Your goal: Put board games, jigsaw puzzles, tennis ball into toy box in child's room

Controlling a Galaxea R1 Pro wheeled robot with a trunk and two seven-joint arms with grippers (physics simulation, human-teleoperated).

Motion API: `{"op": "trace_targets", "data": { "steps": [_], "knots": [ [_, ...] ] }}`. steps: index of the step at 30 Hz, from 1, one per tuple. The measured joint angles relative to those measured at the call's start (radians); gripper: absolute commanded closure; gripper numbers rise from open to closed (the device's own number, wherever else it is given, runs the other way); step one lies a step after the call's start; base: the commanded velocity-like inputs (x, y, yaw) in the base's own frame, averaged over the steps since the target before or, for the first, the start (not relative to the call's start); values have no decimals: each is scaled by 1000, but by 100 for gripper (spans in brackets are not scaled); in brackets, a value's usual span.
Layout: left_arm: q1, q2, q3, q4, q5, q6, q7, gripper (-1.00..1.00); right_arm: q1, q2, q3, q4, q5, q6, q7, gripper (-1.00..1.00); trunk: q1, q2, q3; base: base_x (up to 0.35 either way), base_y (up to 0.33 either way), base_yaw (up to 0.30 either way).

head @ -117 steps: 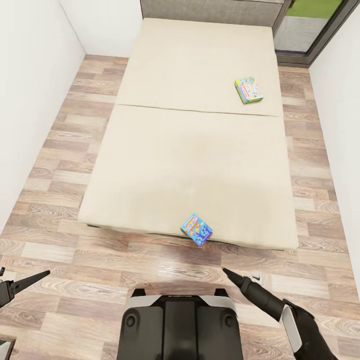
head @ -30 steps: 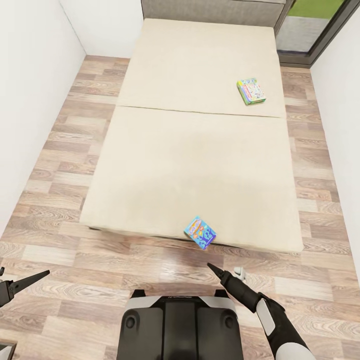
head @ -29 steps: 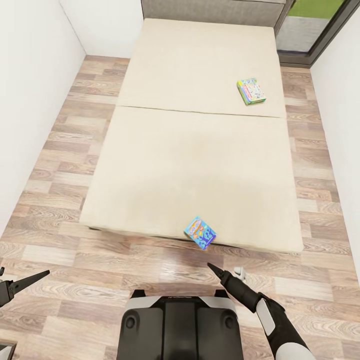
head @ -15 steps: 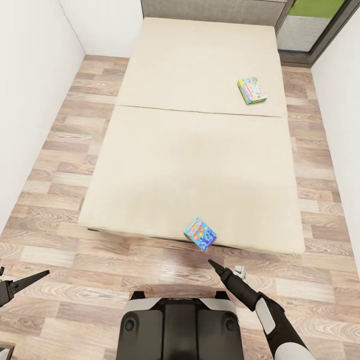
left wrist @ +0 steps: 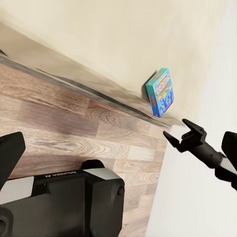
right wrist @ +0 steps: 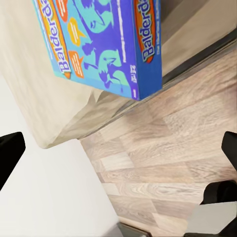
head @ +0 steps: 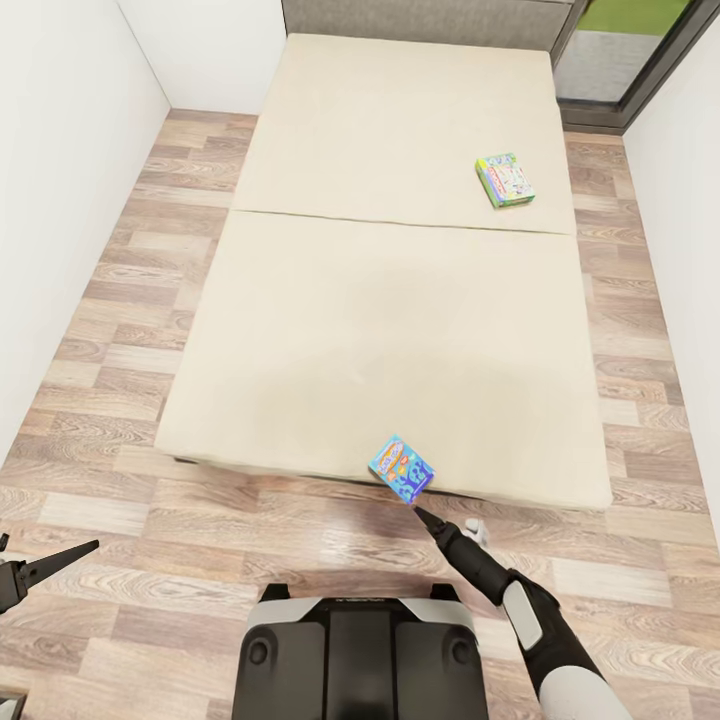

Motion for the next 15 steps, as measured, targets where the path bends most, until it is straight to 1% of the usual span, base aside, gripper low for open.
{"op": "trace_targets", "data": {
  "steps": [7,15],
  "knots": [
    [0,1,0,0,0,0,0,-100,-8,12,1,5,-1,-1,-41,-100,27,-49,-22,0,0,0],
    [0,1,0,0,0,0,0,-100,-39,17,2,53,-1,-3,-62,-100,27,-49,-22,0,0,0]
  ]
}}
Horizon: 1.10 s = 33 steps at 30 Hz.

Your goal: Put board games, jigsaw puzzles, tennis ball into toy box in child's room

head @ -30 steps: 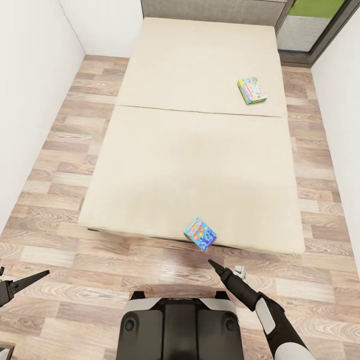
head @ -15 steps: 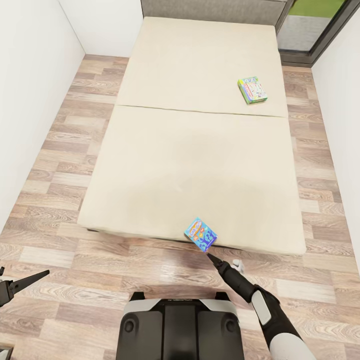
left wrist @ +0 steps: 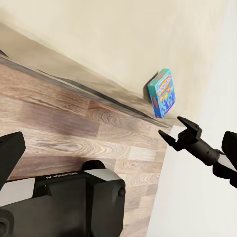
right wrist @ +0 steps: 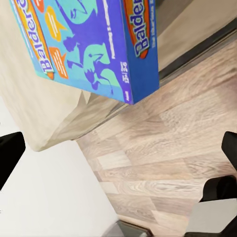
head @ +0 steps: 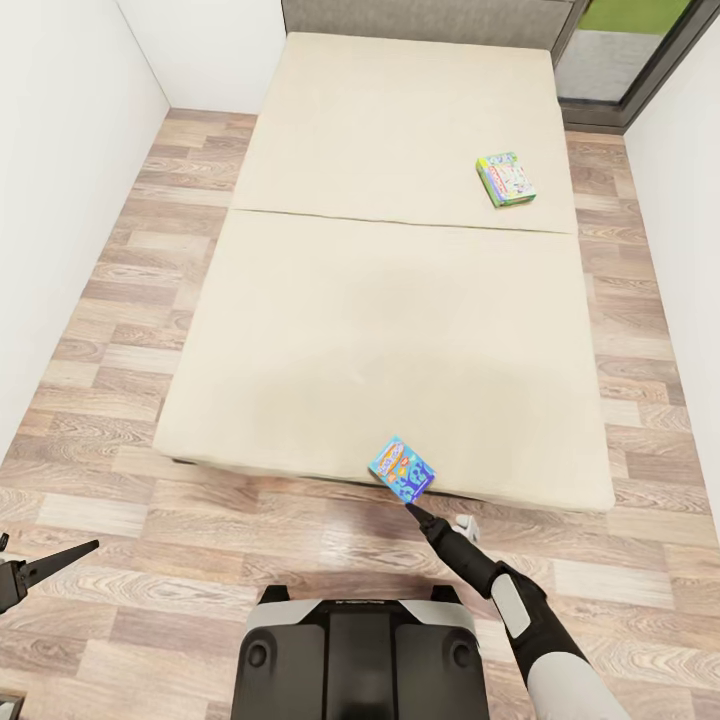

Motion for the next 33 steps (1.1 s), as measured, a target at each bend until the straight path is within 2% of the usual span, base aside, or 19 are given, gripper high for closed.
{"op": "trace_targets", "data": {
  "steps": [12,20,27,33],
  "knots": [
    [0,1,0,-1,0,0,0,-100,-28,1,0,66,0,-3,-6,-100,42,-77,-34,0,0,0],
    [0,2,1,-1,0,0,0,-100,-30,1,0,72,0,-3,-7,-100,42,-77,-35,0,0,0],
    [0,2,1,-1,0,0,0,-100,-31,1,0,73,0,-3,-7,-100,69,-126,-56,0,0,0],
    [0,2,1,-1,0,0,0,-100,-31,1,0,74,2,-2,-7,-100,69,-126,-57,0,0,0]
  ]
}}
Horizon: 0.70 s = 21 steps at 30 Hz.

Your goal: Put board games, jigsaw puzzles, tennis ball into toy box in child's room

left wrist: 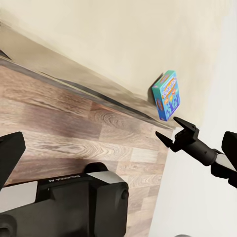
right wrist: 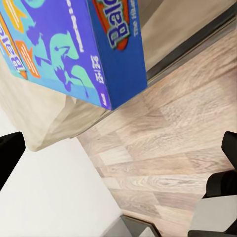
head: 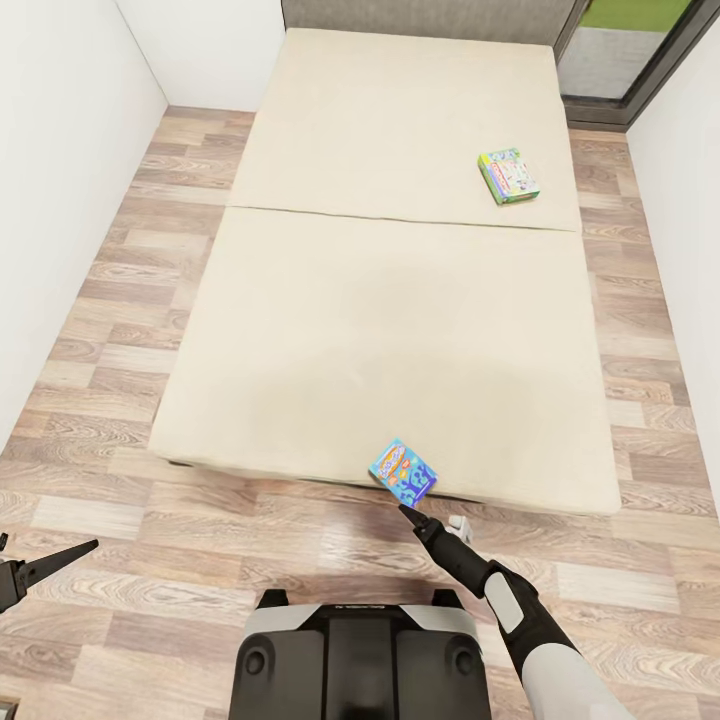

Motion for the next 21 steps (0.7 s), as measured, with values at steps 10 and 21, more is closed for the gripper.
{"op": "trace_targets", "data": {
  "steps": [10,21],
  "knots": [
    [0,0,1,0,1,-1,0,-100,0,0,0,0,1,1,2,-100,0,0,0,0,0,0],
    [0,0,4,0,1,-1,0,-100,0,1,0,-2,1,1,2,-100,0,0,0,78,62,0]
  ]
}}
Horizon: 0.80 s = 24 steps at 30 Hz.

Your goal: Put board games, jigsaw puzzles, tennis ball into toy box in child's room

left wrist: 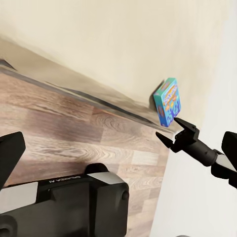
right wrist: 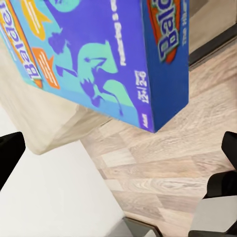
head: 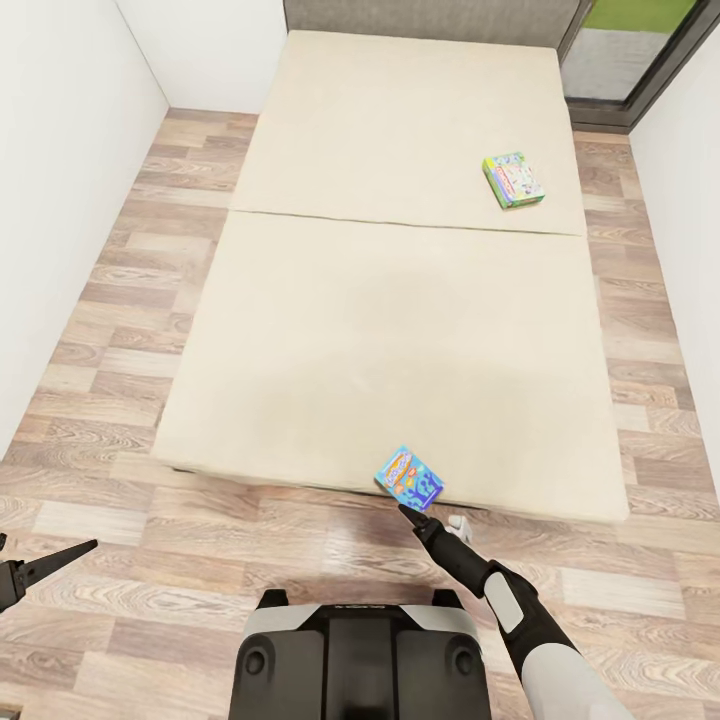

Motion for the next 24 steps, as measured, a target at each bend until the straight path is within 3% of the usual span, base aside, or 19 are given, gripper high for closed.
{"op": "trace_targets", "data": {
  "steps": [24],
  "knots": [
    [0,-3,-1,0,0,0,0,-100,0,-1,0,-5,-1,1,2,-100,0,0,0,18,13,0]
  ]
}}
